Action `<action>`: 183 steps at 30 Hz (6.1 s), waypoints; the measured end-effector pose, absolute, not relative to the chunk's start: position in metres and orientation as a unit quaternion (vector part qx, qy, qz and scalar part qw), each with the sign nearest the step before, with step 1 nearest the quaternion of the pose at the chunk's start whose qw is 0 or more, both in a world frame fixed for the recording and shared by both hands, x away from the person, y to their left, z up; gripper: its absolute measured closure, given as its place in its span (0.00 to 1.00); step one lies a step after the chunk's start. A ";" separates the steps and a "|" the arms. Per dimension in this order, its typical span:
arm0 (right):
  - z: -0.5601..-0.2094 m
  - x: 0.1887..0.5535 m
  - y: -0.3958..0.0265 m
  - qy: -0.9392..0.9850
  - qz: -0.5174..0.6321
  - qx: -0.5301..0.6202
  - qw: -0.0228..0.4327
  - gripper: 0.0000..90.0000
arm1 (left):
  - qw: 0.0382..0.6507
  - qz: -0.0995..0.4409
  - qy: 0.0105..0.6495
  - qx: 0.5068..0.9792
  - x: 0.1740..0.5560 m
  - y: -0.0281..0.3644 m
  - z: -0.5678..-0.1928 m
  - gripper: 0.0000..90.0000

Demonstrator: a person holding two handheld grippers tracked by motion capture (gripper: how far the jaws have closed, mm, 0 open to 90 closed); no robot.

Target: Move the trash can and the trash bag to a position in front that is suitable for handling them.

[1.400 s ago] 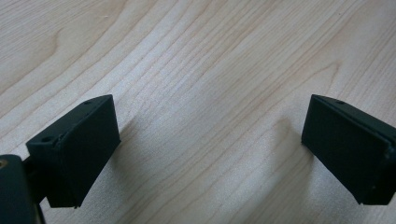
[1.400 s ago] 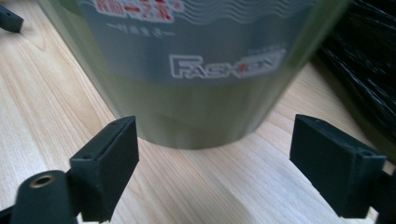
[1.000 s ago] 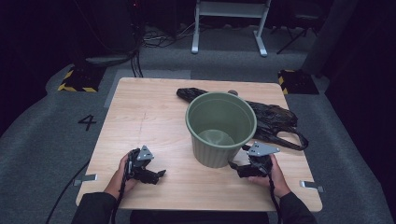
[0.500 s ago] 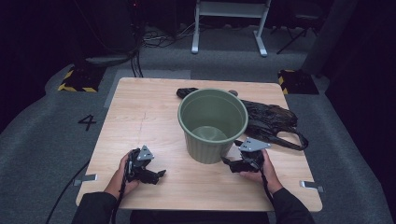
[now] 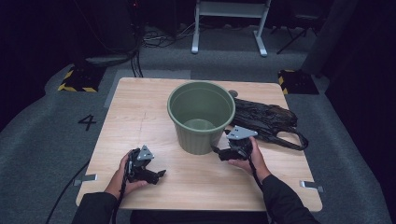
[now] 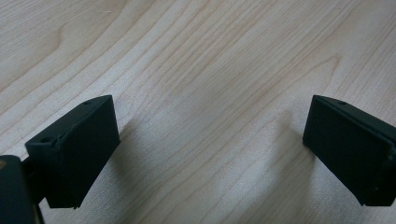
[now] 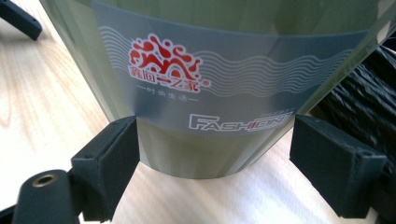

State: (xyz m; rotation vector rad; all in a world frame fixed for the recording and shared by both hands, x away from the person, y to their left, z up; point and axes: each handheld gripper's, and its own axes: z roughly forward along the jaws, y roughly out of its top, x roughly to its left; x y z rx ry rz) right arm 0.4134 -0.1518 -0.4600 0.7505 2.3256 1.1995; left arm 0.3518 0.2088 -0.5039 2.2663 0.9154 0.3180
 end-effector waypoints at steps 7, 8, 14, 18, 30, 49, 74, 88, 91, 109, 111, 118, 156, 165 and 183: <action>-0.456 0.428 -0.143 0.836 0.435 0.260 0.209 0.19 | 0.332 0.121 0.350 0.867 0.352 0.209 -0.504 0.04; -0.456 0.428 -0.145 0.837 0.433 0.261 0.208 0.20 | 0.332 0.121 0.350 0.867 0.352 0.209 -0.504 0.04; -0.452 0.416 -0.168 0.836 0.427 0.260 0.225 0.19 | 0.332 0.120 0.354 0.866 0.351 0.209 -0.504 0.04; -0.446 0.409 -0.220 0.830 0.406 0.289 0.251 0.19 | 0.332 0.120 0.354 0.866 0.351 0.209 -0.504 0.04; -0.456 0.423 -0.323 0.789 0.377 0.402 0.271 0.31 | 0.332 0.120 0.354 0.866 0.351 0.209 -0.504 0.04; -0.486 0.430 -0.339 0.818 0.357 0.399 0.211 0.97 | 0.332 0.121 0.351 0.867 0.352 0.209 -0.504 0.04; -0.466 0.349 -0.246 0.874 0.357 0.275 0.179 0.83 | 0.329 0.118 0.354 0.867 0.353 0.208 -0.504 0.02; -0.434 0.335 -0.257 0.838 0.406 0.284 0.228 0.30 | 0.329 0.118 0.355 0.867 0.353 0.208 -0.504 0.02; -0.423 0.336 -0.269 0.828 0.412 0.288 0.249 0.30 | 0.329 0.118 0.355 0.867 0.353 0.208 -0.504 0.02; -0.456 0.447 -0.362 0.812 0.337 0.415 0.233 0.33 | 0.328 0.120 0.355 0.867 0.354 0.207 -0.504 0.01; -0.469 0.453 -0.360 0.822 0.340 0.412 0.196 0.50 | 0.328 0.120 0.355 0.867 0.354 0.207 -0.504 0.01; -0.476 0.447 -0.344 0.851 0.332 0.373 0.164 0.81 | 0.328 0.120 0.355 0.867 0.354 0.207 -0.504 0.01; -0.437 0.319 -0.227 0.863 0.420 0.195 0.204 0.22 | 0.322 0.135 0.391 0.852 0.353 0.198 -0.504 0.00; -0.417 0.310 -0.256 0.823 0.469 0.211 0.241 0.28 | 0.322 0.134 0.392 0.851 0.353 0.198 -0.504 0.00; -0.460 0.373 -0.288 0.827 0.418 0.309 0.213 0.59 | 0.323 0.134 0.387 0.853 0.354 0.199 -0.504 0.00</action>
